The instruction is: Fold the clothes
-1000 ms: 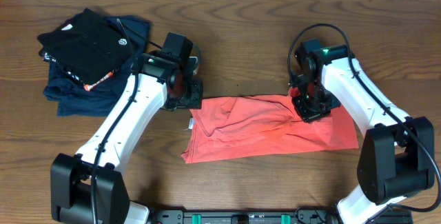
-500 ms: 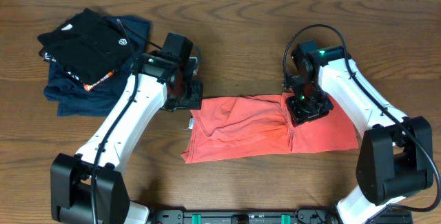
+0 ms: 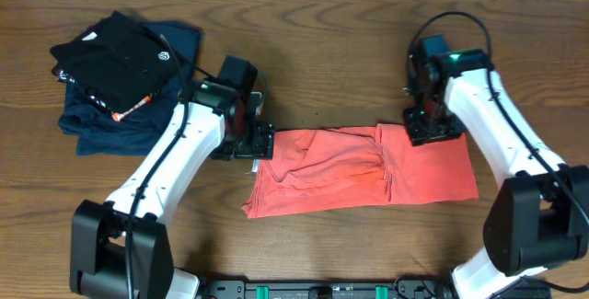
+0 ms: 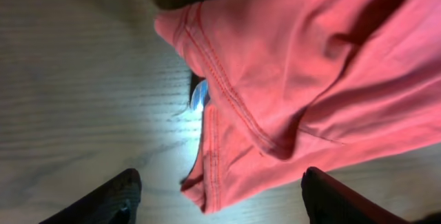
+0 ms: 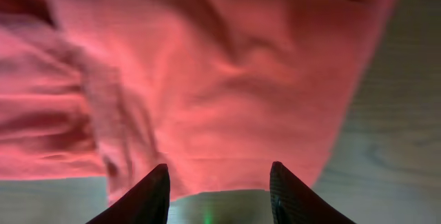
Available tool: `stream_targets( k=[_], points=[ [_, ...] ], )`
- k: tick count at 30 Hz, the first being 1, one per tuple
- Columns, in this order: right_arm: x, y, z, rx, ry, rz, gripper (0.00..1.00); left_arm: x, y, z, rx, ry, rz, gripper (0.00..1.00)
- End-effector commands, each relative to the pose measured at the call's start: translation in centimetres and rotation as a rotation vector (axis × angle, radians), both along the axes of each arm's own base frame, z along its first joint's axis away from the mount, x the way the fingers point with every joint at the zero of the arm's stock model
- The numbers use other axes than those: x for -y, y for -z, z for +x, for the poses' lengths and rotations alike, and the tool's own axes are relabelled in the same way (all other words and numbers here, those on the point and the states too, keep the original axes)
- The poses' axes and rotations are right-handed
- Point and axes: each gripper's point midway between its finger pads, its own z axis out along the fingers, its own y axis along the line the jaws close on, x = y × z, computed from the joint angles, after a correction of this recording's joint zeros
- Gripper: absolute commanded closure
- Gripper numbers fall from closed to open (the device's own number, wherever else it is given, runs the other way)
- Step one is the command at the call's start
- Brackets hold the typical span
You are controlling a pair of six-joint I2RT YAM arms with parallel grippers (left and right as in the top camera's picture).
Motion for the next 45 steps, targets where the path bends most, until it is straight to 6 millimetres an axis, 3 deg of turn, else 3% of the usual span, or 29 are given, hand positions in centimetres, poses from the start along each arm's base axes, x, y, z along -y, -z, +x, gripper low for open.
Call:
stream_targets(
  k=[1,15,21,23,27,31,34,38,45],
  points=[
    [1.2,-1.1,0.5,0.040,0.064,-0.015,0.55,0.5,1.7,-0.6,-0.042,0.004,-0.027,0.23],
    [1.6,-1.1,0.5,0.037,0.078,-0.014,0.52,2.2,8.0,-3.4,-0.240,0.041,-0.125,0.20],
    [1.6,-1.1,0.5,0.038,0.078,-0.014,0.53,3.8,8.5,-4.1,-0.300,0.052,-0.215,0.20],
    [1.6,-1.1,0.5,0.040,0.078,-0.014,0.52,3.9,8.5,-4.1,-0.297,0.055,-0.216,0.27],
    [1.6,-1.1,0.5,0.040,0.078,-0.014,0.52,3.9,8.5,-4.1,-0.297,0.056,-0.216,0.51],
    [1.6,-1.1,0.5,0.039,0.078,-0.014,0.53,3.8,8.6,-3.3,-0.266,0.052,-0.221,0.90],
    [1.6,-1.1,0.5,0.039,0.078,-0.014,0.52,2.5,8.5,-2.1,-0.237,0.029,-0.172,0.94],
    [2.4,-1.1,0.6,0.042,0.091,-0.030,0.52,-1.1,8.1,-0.5,-0.215,-0.027,-0.050,0.94],
    [4.6,-1.1,0.7,0.040,0.120,-0.041,0.47,-7.5,5.1,2.8,-0.182,-0.182,0.056,0.94]
  ],
)
